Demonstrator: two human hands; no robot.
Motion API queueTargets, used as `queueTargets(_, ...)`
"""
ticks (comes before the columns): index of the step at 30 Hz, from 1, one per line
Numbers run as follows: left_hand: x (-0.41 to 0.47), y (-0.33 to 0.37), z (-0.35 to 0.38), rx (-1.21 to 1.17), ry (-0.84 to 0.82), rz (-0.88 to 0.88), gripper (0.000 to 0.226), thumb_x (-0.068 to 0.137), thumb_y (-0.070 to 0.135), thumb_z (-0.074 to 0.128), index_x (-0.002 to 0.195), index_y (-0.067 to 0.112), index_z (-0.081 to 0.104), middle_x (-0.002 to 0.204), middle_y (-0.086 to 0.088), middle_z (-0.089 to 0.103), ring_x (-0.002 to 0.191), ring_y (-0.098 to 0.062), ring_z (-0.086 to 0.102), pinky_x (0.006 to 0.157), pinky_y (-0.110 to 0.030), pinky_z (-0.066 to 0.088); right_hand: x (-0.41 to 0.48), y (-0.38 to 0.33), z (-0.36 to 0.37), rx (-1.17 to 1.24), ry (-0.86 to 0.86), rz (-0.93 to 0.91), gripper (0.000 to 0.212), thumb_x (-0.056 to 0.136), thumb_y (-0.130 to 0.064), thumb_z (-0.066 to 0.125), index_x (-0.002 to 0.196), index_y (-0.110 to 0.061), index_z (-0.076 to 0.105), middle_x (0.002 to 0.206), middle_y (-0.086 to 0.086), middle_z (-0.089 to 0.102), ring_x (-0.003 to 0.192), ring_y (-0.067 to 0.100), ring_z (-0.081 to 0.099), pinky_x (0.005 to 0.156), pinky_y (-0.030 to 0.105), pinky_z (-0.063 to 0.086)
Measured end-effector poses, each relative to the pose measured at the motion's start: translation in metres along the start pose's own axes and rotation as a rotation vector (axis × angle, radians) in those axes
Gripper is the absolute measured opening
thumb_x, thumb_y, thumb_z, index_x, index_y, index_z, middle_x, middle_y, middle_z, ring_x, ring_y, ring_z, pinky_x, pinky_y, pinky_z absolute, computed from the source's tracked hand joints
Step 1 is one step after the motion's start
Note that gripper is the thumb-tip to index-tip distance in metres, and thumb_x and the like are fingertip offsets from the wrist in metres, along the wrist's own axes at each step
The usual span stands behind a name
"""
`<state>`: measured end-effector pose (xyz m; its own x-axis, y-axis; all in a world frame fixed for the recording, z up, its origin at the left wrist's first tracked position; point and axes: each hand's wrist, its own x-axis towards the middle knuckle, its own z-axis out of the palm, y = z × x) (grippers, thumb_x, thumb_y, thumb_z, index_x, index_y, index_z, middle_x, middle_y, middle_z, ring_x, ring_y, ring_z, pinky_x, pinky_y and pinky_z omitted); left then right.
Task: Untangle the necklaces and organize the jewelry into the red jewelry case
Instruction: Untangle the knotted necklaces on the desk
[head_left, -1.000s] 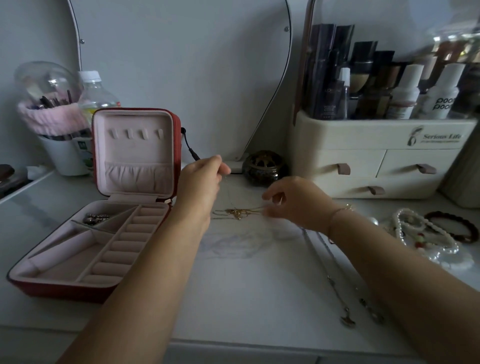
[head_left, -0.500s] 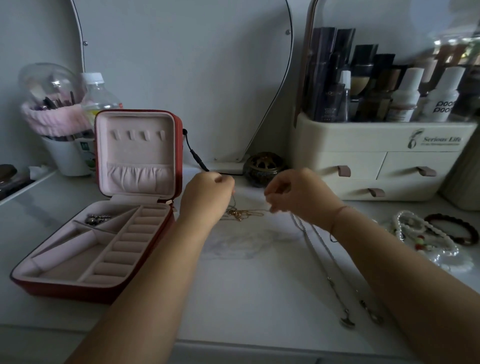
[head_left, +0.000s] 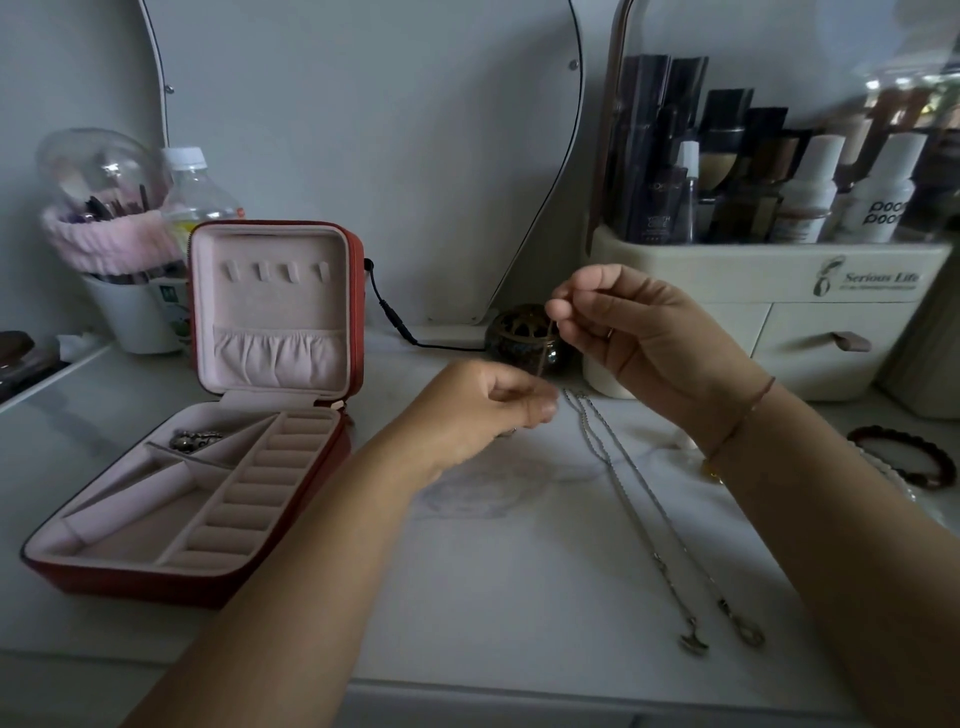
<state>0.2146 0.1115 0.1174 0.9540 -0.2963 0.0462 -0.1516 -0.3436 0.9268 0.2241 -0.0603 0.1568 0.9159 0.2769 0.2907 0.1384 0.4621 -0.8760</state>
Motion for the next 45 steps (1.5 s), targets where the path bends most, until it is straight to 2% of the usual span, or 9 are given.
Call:
queueTargets(6,-0.002,0.001,-0.001,-0.068,0.045,-0.036,0.010,0.086,0.009,0.068,0.093,0.015,0.072,0.081,-0.002,0.074,0.075,-0.008,0.068,0.058,-0.015,0.048,0.002,-0.002,-0.002,0.062,0.026,-0.011,0.016,0.087,0.004,0.047,0.087,-0.008,0.058,0.078,0.005,0.067,0.072,0.010,0.066,0.068,0.020,0.054)
queueTargets(14,-0.002,-0.003,-0.009,-0.054,0.137,-0.091,0.005,0.086,0.009,0.068,0.089,0.013,0.071,0.077,-0.005,0.074,0.069,-0.015,0.067,0.063,-0.025,0.053,0.005,-0.013,-0.011,0.157,0.132,-0.093,0.027,0.094,0.004,0.039,0.088,-0.014,0.059,0.072,-0.001,0.064,0.064,0.006,0.059,0.073,0.021,0.048)
queueTargets(19,-0.002,0.002,-0.012,-0.123,0.088,-0.068,0.011,0.092,0.018,0.061,0.091,0.016,0.072,0.080,-0.001,0.075,0.069,-0.011,0.069,0.073,-0.025,0.051,0.002,-0.014,-0.009,0.117,0.107,-0.030,0.030,0.094,0.005,0.037,0.090,-0.013,0.060,0.068,-0.002,0.060,0.057,0.005,0.054,0.092,0.034,0.051)
queueTargets(23,-0.003,0.005,-0.012,-0.210,0.074,-0.024,0.015,0.093,0.019,0.058,0.093,0.014,0.072,0.082,0.000,0.073,0.073,-0.010,0.067,0.071,-0.023,0.048,0.001,-0.008,-0.005,0.010,0.103,0.107,0.032,0.094,0.008,0.032,0.093,-0.007,0.060,0.064,0.002,0.053,0.053,0.008,0.045,0.075,0.031,0.058)
queueTargets(28,-0.002,0.008,-0.013,-0.334,0.073,0.008,0.015,0.090,0.022,0.060,0.090,0.014,0.072,0.078,0.002,0.071,0.070,-0.010,0.065,0.075,-0.024,0.049,0.001,0.002,-0.002,-0.192,0.108,0.253,0.033,0.094,0.008,0.031,0.094,-0.006,0.061,0.062,0.004,0.048,0.047,0.008,0.035,0.050,0.021,0.047)
queueTargets(33,-0.002,0.008,-0.014,-0.364,0.093,0.058,0.016,0.092,0.020,0.058,0.090,0.011,0.070,0.072,0.002,0.066,0.057,-0.009,0.053,0.066,-0.023,0.049,-0.002,0.007,-0.001,-0.360,0.009,0.354,0.022,0.096,-0.016,0.048,0.104,0.000,0.061,0.058,0.002,0.040,0.049,0.009,0.033,0.044,0.019,0.036)
queueTargets(36,-0.002,0.009,-0.016,-0.323,0.130,0.089,0.019,0.092,0.022,0.057,0.094,0.008,0.070,0.069,0.003,0.061,0.052,-0.007,0.044,0.061,-0.022,0.042,-0.005,0.006,-0.001,-0.459,-0.125,0.401,0.045,0.079,-0.031,0.062,0.108,0.004,0.059,0.055,-0.004,0.033,0.048,0.007,0.028,0.044,0.017,0.030)
queueTargets(42,-0.004,0.011,-0.015,-0.301,0.141,0.113,0.018,0.091,0.024,0.059,0.086,0.011,0.069,0.063,-0.004,0.049,0.048,-0.008,0.031,0.049,-0.019,0.026,-0.005,0.007,0.000,-0.607,-0.099,0.331,0.035,0.064,-0.028,0.072,0.089,-0.005,0.067,0.051,-0.001,0.032,0.045,0.010,0.022,0.042,0.020,0.022)
queueTargets(45,-0.004,0.011,-0.015,-0.306,0.141,0.099,0.018,0.093,0.025,0.057,0.087,0.011,0.067,0.044,0.009,0.042,0.044,-0.007,0.031,0.048,-0.019,0.027,-0.004,0.006,-0.002,-0.600,-0.086,0.312,0.029,0.067,-0.026,0.071,0.088,-0.006,0.068,0.049,-0.002,0.036,0.044,0.010,0.024,0.041,0.020,0.023)
